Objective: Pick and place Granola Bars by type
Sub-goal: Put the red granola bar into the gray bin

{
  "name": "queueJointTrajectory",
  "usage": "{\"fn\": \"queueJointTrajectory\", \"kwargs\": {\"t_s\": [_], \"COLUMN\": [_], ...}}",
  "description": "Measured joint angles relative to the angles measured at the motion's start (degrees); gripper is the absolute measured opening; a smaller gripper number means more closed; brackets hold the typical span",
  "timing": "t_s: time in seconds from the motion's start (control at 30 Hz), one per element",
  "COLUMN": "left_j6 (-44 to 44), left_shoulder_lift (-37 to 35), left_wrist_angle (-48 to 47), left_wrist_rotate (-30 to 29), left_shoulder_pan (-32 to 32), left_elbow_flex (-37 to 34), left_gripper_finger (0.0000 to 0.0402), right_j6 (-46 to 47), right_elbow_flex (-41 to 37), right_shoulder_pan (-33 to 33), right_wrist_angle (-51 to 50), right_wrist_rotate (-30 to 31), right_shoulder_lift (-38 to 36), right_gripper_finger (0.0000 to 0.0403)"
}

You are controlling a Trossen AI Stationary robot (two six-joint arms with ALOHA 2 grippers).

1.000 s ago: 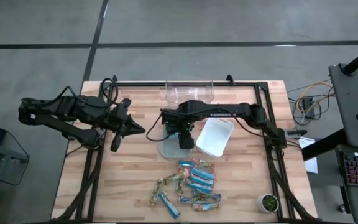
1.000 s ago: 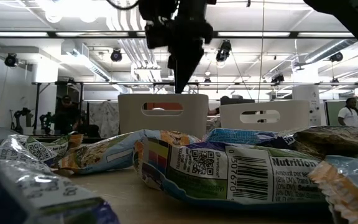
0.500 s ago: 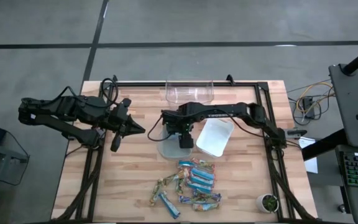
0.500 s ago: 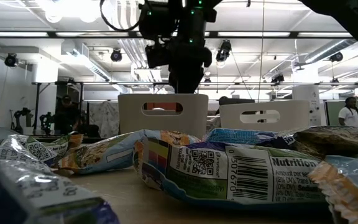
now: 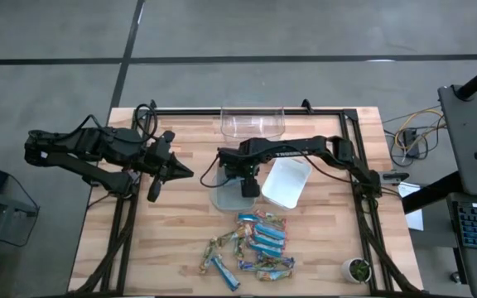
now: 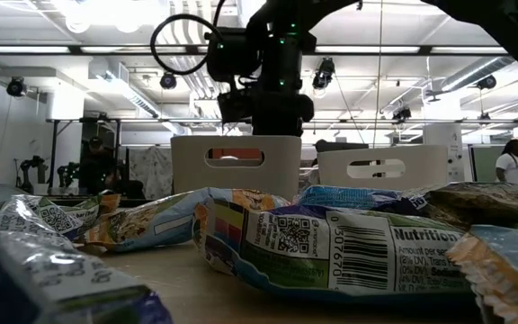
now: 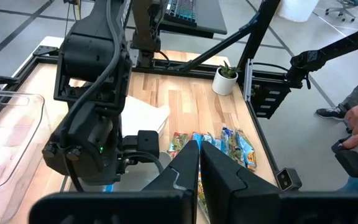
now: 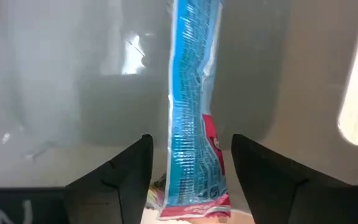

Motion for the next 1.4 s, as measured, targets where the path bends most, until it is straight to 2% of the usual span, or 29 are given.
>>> {"fn": "queueJointTrajectory", "kwargs": {"t_s": [0.1,0.3,0.43,0.73,0.9,1.0,1.23,1.3,1.4], "left_j6": [0.0,0.01,0.02,0.7,0.8,0.81,0.83,0.85,0.85], "left_shoulder_lift": [0.0,0.0,0.0,0.0,0.0,0.0,0.0,0.0,0.0], "left_wrist_angle": [0.0,0.0,0.0,0.0,0.0,0.0,0.0,0.0,0.0], "left_wrist_rotate": [-0.02,-0.02,-0.02,-0.02,-0.03,-0.04,-0.04,-0.04,-0.04], "left_shoulder_pan": [0.02,0.0,0.02,0.01,0.02,0.0,0.01,0.02,0.01], "left_elbow_flex": [0.0,0.0,0.0,0.0,0.0,0.0,0.0,0.0,0.0], "left_gripper_finger": [0.0,0.0,0.0,0.0,0.0,0.0,0.0,0.0,0.0], "right_j6": [0.23,0.21,0.19,-4.42,-15.28,-26.29,-51.74,-55.38,-55.63], "right_elbow_flex": [-0.16,-0.26,-0.26,-0.26,-0.26,-0.26,-0.26,-0.26,-0.26], "right_shoulder_pan": [-0.04,-0.02,-0.03,0.04,0.29,0.88,1.81,1.84,1.84], "right_wrist_angle": [0.17,0.18,0.18,-0.8,-1.9,-1.89,0.91,2.68,4.86], "right_wrist_rotate": [0.0,-0.18,-0.22,-0.47,-3.04,-5.23,-4.68,-4.68,-4.3], "right_shoulder_lift": [0.0,0.0,-0.03,-4.33,-7.35,-8.84,-10.62,-10.62,-10.51], "right_gripper_finger": [0.0179,0.0097,0.0056,0.004,0.004,0.004,0.0038,0.0038,0.0038]}}
